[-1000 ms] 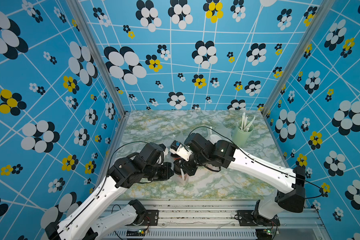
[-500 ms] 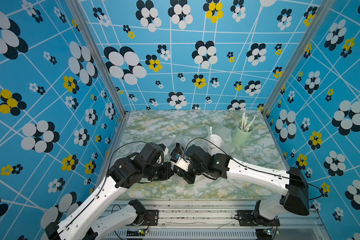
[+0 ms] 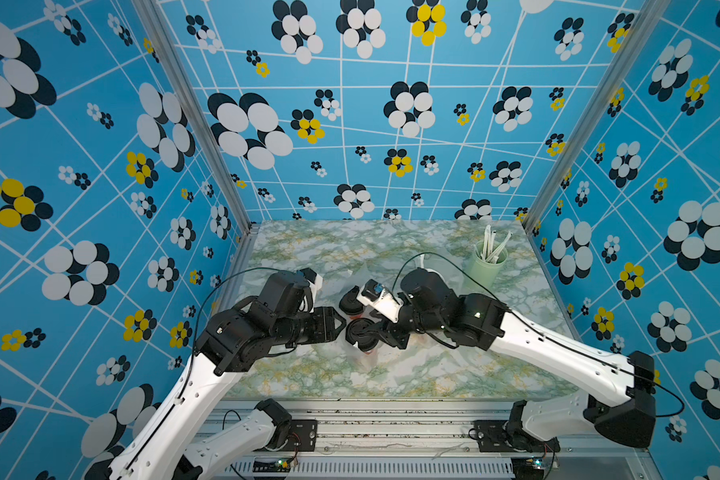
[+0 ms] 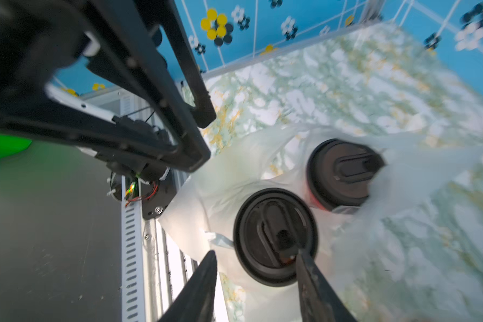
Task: Pack milk tea into plastic carrier bags
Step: Place the straw in the plastic carrier bag, then reset both arms
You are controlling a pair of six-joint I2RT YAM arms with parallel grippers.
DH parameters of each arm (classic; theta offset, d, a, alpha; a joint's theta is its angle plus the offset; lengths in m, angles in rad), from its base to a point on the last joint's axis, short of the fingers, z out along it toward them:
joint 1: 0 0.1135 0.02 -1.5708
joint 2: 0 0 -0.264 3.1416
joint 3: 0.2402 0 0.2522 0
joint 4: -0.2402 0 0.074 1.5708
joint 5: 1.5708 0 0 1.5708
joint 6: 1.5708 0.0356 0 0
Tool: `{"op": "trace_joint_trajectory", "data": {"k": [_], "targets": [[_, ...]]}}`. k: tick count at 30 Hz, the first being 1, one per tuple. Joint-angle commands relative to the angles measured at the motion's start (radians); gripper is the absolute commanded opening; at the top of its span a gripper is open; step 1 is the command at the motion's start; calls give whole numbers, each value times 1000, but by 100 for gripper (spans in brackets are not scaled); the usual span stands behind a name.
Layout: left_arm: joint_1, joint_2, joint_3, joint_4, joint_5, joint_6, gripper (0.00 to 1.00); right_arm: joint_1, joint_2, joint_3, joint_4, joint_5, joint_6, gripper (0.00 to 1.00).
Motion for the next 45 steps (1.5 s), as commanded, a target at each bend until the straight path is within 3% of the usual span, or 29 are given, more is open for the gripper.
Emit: {"op": "trace_joint_trajectory", "data": {"k": [1, 6, 9, 11, 16, 19, 22, 27, 29, 33, 35, 38, 41, 42, 43, 45], "targets": [[99, 37, 34, -3, -13, 109, 62, -68, -78, 27, -57, 112, 20, 51], [278, 68, -9, 65, -60, 205, 80, -319, -172, 7, -121, 322, 109, 55], [378, 87, -67, 144, -51, 233, 92, -531, -245, -82, -84, 351, 158, 74], [424, 106, -109, 204, -65, 244, 99, -664, -281, -159, -42, 351, 195, 98], [481, 148, -234, 368, -175, 262, 99, -865, -330, -408, 122, 414, 222, 99], [483, 142, -368, 555, -326, 252, 99, -932, -339, -606, 323, 528, 201, 99], [480, 124, -537, 820, -469, 315, 99, -994, -296, -799, 601, 589, 187, 99], [475, 176, -762, 1234, -610, 474, 99, -1072, -104, -972, 1076, 507, 204, 99], [479, 248, -820, 1409, -569, 563, 99, -1072, 8, -964, 1182, 470, 180, 98], [484, 419, -886, 1719, -487, 662, 99, -1072, 81, -875, 1070, 407, 163, 93], [493, 444, -866, 1727, -424, 651, 99, -1072, 63, -904, 1112, 337, 161, 91], [541, 483, -904, 1859, -247, 610, 99, -1060, 92, -1026, 1396, 197, 158, 93], [556, 568, -959, 2020, -211, 602, 99, -1051, 246, -1090, 1706, 262, 175, 99], [560, 604, -976, 2114, -202, 610, 99, -1051, 207, -1077, 1623, 264, 174, 99], [566, 587, -971, 2074, -185, 603, 99, -1051, 182, -1049, 1526, 266, 174, 99], [567, 589, -959, 2049, -174, 612, 99, -1045, 218, -1047, 1572, 244, 160, 99]]}}
